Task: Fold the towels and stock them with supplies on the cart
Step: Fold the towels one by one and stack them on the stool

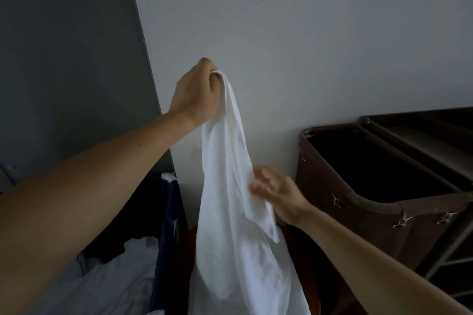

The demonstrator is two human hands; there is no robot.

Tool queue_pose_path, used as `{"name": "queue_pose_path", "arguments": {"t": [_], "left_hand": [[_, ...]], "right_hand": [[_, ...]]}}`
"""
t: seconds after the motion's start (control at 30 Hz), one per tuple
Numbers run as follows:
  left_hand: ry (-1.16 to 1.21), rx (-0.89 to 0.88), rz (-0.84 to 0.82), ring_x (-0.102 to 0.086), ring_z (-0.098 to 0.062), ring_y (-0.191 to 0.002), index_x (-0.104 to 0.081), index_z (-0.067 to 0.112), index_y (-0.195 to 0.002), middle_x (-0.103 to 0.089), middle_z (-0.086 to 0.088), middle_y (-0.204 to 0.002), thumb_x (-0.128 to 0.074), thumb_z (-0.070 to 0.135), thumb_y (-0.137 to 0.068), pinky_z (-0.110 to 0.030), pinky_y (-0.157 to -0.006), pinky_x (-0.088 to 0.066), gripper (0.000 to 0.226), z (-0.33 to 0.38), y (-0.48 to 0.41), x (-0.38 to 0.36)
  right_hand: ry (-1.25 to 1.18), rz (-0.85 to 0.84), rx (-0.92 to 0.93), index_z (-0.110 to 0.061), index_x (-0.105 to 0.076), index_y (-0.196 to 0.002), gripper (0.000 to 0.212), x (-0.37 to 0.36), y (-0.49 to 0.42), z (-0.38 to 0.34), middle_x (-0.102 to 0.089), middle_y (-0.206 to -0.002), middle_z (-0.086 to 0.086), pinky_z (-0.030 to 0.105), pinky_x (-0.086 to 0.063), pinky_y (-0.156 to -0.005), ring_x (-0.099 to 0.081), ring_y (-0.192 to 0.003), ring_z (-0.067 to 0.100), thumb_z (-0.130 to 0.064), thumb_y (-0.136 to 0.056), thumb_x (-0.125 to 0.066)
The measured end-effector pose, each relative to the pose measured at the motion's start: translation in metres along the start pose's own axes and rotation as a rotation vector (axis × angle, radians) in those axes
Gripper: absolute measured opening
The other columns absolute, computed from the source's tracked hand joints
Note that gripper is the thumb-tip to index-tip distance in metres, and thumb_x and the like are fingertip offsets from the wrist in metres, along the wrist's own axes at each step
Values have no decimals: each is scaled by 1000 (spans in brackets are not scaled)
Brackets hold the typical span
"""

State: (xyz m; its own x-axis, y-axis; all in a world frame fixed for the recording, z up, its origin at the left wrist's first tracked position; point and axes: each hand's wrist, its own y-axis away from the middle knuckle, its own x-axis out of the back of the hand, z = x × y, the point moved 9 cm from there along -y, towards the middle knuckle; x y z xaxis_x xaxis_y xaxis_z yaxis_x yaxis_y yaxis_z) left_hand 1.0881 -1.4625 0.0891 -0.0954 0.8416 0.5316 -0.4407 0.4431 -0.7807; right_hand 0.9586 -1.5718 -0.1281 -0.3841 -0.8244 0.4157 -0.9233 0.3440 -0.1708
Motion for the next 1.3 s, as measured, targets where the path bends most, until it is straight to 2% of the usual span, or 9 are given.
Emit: {"name": "queue_pose_path", "arguments": {"t": [0.1, 0.43, 0.6, 0.7, 0.77, 0.9, 1.07, 1.17, 1.3], "left_hand": [[48, 44, 66, -53, -27, -78, -50, 1, -95, -58, -13, -88, -38, 9, -97, -42, -70, -43, 15, 20, -17, 12], [-58, 157, 116, -48, -26, -78, -45, 12, -92, -54, -7, -88, -41, 18, -94, -34, -65, -35, 8, -19, -31, 43], [-521, 212, -934, -61, -36, -103, -59, 3, -111, -63, -15, -118, -61, 30, -91, -39, -81, -51, 33, -76, 55, -51], [-122, 244, -1216, -55, -12, -115, -43, 22, -140, -54, 12, -135, -81, 33, -75, -26, -92, -48, 77, -47, 110, -79], [94, 218, -1201, -51, 4, -116, -35, 40, -143, -51, 28, -129, -85, 34, -70, -11, -91, -43, 88, -21, 126, -93], [191, 237, -1002, -64, -15, -105, -65, 21, -117, -68, 7, -112, -71, 25, -88, -20, -84, -50, 31, -14, 120, -109], [403, 334, -631, -68, -24, -93, -73, 7, -92, -74, -8, -98, -56, 12, -91, -38, -85, -53, 18, 1, 64, -80], [668, 519, -344, -70, -18, -71, -73, 13, -78, -74, 0, -72, -57, 10, -88, -27, -63, -56, 19, 9, 23, -53], [887, 594, -220, -75, -21, -76, -74, 9, -92, -77, -4, -80, -60, 19, -85, -29, -57, -58, 19, -1, -7, -26]], "right_hand": [[367, 40, -54, -29, -41, -136, 95, -29, 3, 7, -51, -122, -17, 29, -51, -91, -55, -107, 8, -79, -61, -70], [343, 287, -202, -26, -71, -103, 34, 42, -8, 36, -70, -82, -9, 31, -56, -69, -70, -80, 18, -28, -70, -82], [259, 326, -21, -26, -66, -74, 17, 79, -25, -44, -68, -66, -8, 29, -50, -58, -65, -67, 13, -32, -62, -76], [419, 167, 38, -25, -58, -72, 21, 47, -35, -70, -66, -73, -5, 34, -51, -65, -64, -73, 19, -26, -72, -79], [413, 134, 50, -29, -55, -73, 26, 34, -39, -69, -65, -77, -8, 30, -51, -65, -63, -75, 16, -22, -73, -80], [187, 202, 3, -33, -57, -93, 41, 43, -30, -41, -66, -89, -12, 9, -46, -58, -63, -78, 2, -22, -67, -87], [146, 117, -223, -24, -50, -126, 73, 38, -6, 28, -62, -112, -6, 33, -55, -85, -62, -100, 13, -24, -65, -90], [131, 180, -280, -20, -50, -120, 60, 34, 0, 49, -60, -110, -4, 38, -55, -87, -61, -100, 17, -25, -71, -86], [128, 317, -252, -18, -60, -96, 30, 63, -6, 41, -65, -94, -1, 30, -54, -65, -64, -84, 18, -24, -74, -78]]}}
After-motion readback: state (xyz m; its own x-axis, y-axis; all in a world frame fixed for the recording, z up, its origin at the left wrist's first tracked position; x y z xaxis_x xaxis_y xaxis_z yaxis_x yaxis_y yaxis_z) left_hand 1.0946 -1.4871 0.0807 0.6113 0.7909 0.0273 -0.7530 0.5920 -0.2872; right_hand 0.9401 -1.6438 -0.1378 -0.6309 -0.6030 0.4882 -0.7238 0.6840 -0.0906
